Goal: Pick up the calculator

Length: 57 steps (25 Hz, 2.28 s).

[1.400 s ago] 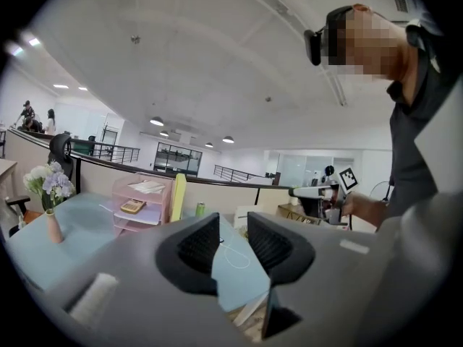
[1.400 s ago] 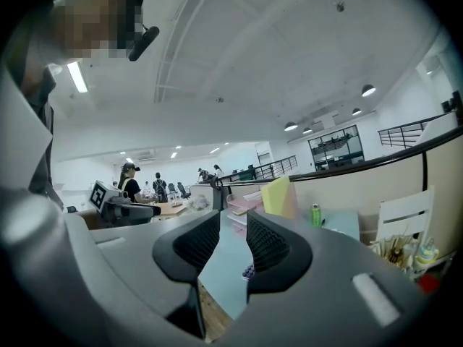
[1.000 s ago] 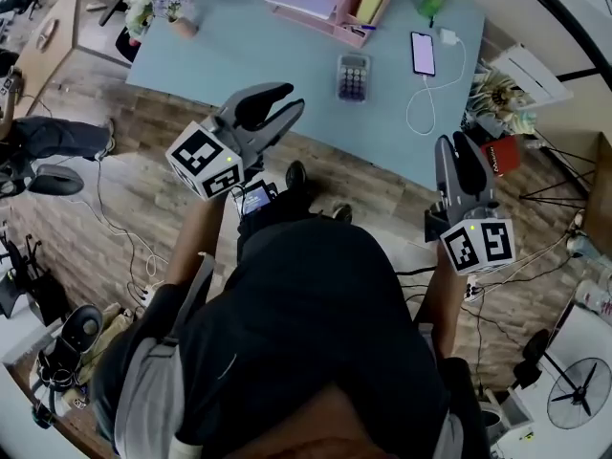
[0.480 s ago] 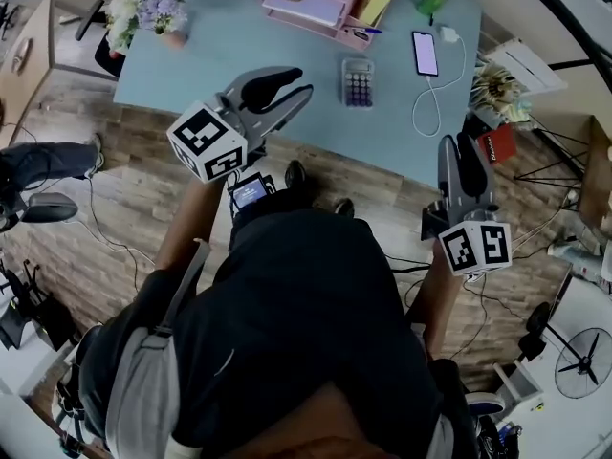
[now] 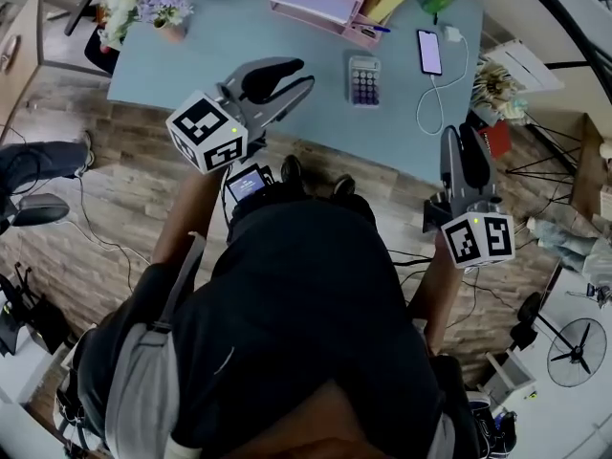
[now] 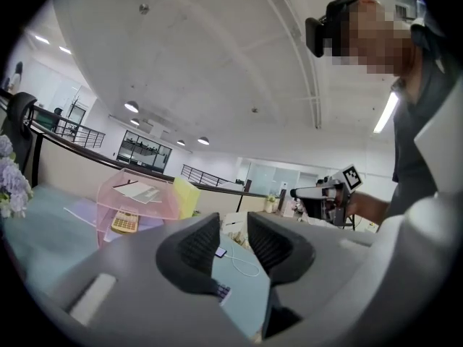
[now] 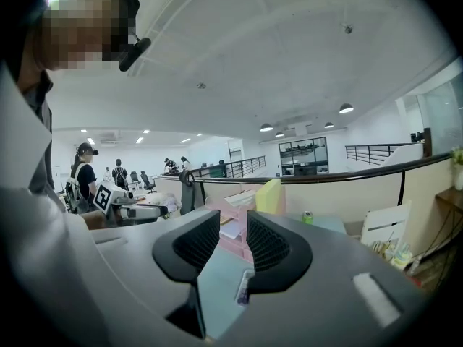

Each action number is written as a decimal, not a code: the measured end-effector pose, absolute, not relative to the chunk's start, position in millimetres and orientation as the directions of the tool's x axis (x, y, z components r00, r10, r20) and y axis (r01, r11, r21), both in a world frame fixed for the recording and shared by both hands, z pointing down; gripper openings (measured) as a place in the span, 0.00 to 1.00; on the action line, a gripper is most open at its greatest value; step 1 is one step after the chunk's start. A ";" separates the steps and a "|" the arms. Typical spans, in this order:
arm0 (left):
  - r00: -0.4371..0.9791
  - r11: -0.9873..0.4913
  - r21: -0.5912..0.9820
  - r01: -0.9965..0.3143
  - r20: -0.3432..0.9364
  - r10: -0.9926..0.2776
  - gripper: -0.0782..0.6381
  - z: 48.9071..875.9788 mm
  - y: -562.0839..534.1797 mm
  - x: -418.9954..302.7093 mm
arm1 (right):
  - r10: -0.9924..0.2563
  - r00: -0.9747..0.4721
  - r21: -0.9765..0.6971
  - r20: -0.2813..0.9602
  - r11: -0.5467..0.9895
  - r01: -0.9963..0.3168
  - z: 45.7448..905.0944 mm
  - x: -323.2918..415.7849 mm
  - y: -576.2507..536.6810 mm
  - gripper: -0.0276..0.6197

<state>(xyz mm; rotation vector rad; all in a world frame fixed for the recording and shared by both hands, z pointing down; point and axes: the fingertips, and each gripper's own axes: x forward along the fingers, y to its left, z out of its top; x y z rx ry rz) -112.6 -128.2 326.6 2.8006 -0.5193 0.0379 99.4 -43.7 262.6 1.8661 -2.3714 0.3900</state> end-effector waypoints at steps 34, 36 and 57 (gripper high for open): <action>0.802 -0.700 0.392 -0.598 0.288 -0.523 0.31 422.2 -198.2 -43.3 | -0.776 -0.560 -0.253 0.291 0.502 -0.827 338.5 158.2 -192.8 0.19; 0.799 -0.690 0.403 -0.601 0.306 -0.517 0.31 433.3 -203.4 -36.6 | -0.765 -0.568 -0.263 0.303 0.506 -0.822 346.6 160.9 -199.6 0.19; 0.790 -0.622 0.496 -0.606 0.468 -0.397 0.39 552.1 -239.9 15.3 | -0.691 -0.601 -0.351 0.401 0.490 -0.798 415.0 181.2 -221.8 0.19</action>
